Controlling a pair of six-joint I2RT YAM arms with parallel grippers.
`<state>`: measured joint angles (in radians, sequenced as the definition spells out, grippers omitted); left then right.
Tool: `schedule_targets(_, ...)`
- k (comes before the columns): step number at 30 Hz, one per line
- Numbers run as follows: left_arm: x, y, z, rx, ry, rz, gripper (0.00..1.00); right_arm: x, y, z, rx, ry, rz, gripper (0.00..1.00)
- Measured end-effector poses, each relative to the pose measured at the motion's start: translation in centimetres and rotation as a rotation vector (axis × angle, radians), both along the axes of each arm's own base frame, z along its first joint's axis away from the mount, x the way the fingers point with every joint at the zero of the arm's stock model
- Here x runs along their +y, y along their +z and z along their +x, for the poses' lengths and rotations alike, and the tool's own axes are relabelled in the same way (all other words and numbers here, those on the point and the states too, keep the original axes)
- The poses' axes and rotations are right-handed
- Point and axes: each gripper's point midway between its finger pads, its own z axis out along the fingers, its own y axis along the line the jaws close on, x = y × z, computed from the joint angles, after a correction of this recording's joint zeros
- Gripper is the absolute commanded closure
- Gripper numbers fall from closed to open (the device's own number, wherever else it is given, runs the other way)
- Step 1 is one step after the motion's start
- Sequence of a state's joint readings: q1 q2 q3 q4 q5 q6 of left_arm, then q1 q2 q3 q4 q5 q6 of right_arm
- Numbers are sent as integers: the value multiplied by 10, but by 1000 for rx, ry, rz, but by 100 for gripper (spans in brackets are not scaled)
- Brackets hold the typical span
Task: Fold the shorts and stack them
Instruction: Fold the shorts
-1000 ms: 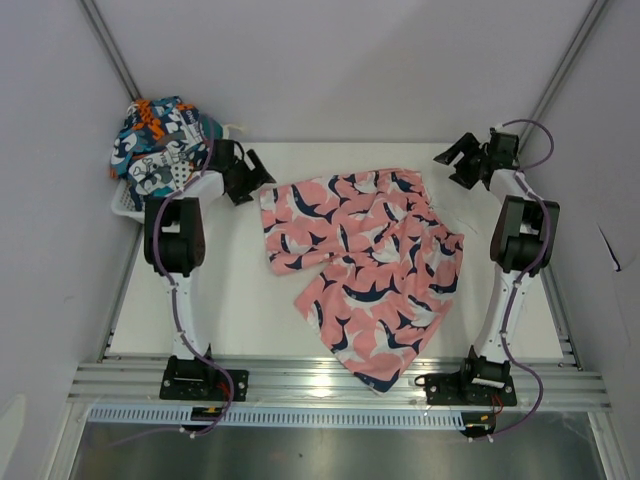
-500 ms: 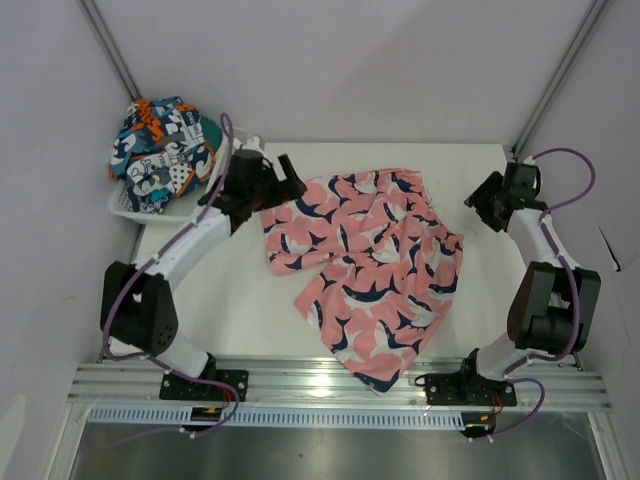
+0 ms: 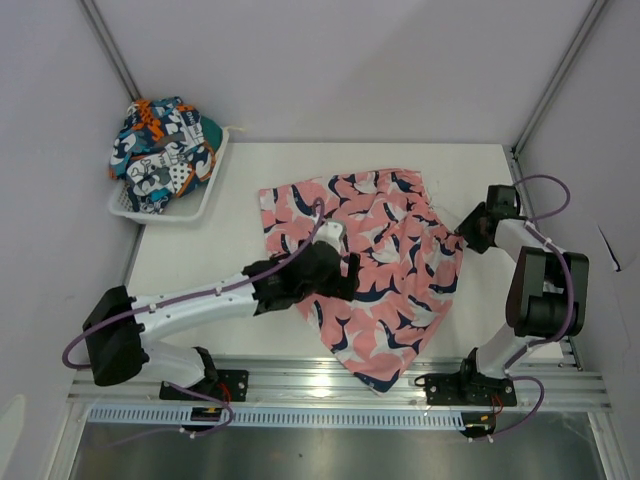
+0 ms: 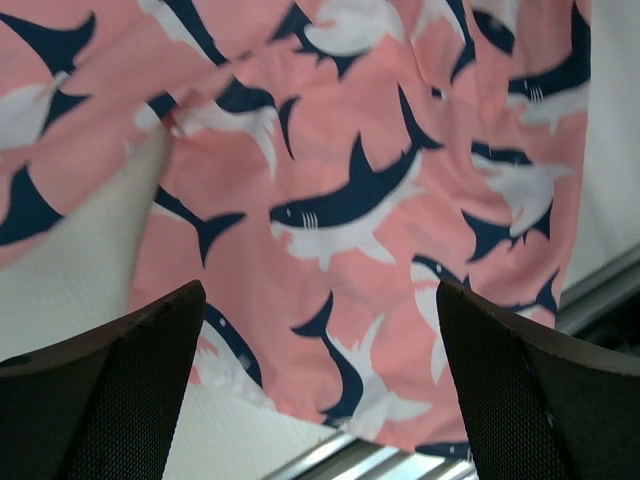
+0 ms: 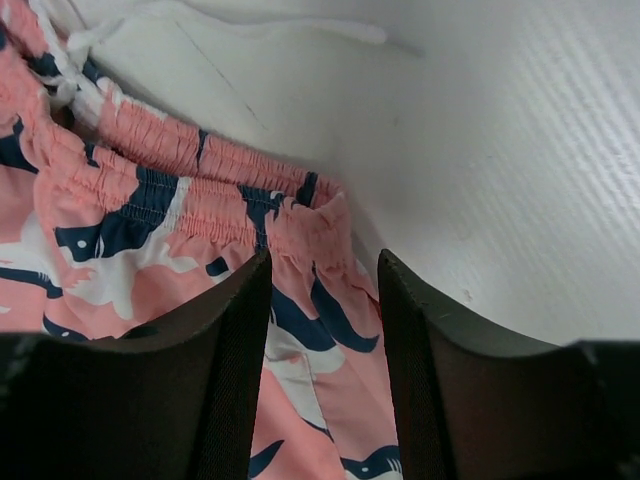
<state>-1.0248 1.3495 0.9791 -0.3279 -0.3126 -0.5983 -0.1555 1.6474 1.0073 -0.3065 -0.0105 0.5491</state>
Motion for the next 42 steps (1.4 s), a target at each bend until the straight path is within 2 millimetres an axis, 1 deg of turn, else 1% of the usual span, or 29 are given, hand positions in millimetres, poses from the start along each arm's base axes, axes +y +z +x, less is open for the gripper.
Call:
schedule_targets(2,-4,-4,-22,-1,-45,20,1,8,-8,1,9,21,7,52)
schedule_targets(3,-5,-6,-30,0,-59,24,1,11,-12,2,14,28,9,52)
schedule_targets(6,-4,-14,-46,7,-79,47,1,17,-21,5,23,47,14,54)
schedule_targets(7,-4,-17,-50,7,-85,56,1,18,-25,6,28,50,15,61)
schedule_targets(8,-5,-18,-55,4,-97,68,1,18,-30,6,36,51,16,79)
schedule_targets(9,-9,-20,-62,2,-117,75,1,18,-33,6,42,56,14,88)
schedule_targets(10,-14,-21,-70,0,-145,82,1,18,-35,7,41,52,16,100)
schedule_targets(14,-38,-37,-106,2,-268,143,2,17,-36,8,41,47,16,100)
schedule_targets(19,-72,-52,-138,-9,-380,232,3,17,-35,8,39,48,16,100)
schedule_targets(21,-84,-53,-150,-14,-418,240,5,17,-35,8,39,48,15,100)
schedule_targets(24,-99,-52,-170,-22,-475,243,10,17,-35,8,39,48,16,100)
schedule_targets(25,-102,-51,-176,-26,-493,243,14,17,-35,8,39,48,16,100)
schedule_targets(26,-106,-52,-184,-28,-513,243,14,17,-35,8,39,48,16,100)
schedule_targets(29,-112,-57,-198,-27,-554,254,15,17,-35,8,39,48,16,100)
schedule_targets(33,-117,-72,-211,-11,-598,286,16,17,-35,8,39,48,16,100)
schedule_targets(34,-118,-78,-212,-6,-604,296,19,17,-35,8,39,48,16,100)
schedule_targets(37,-120,-92,-215,6,-619,328,24,17,-35,8,37,48,16,100)
schedule_targets(42,-126,-112,-215,12,-624,381,26,17,-35,9,32,48,15,100)
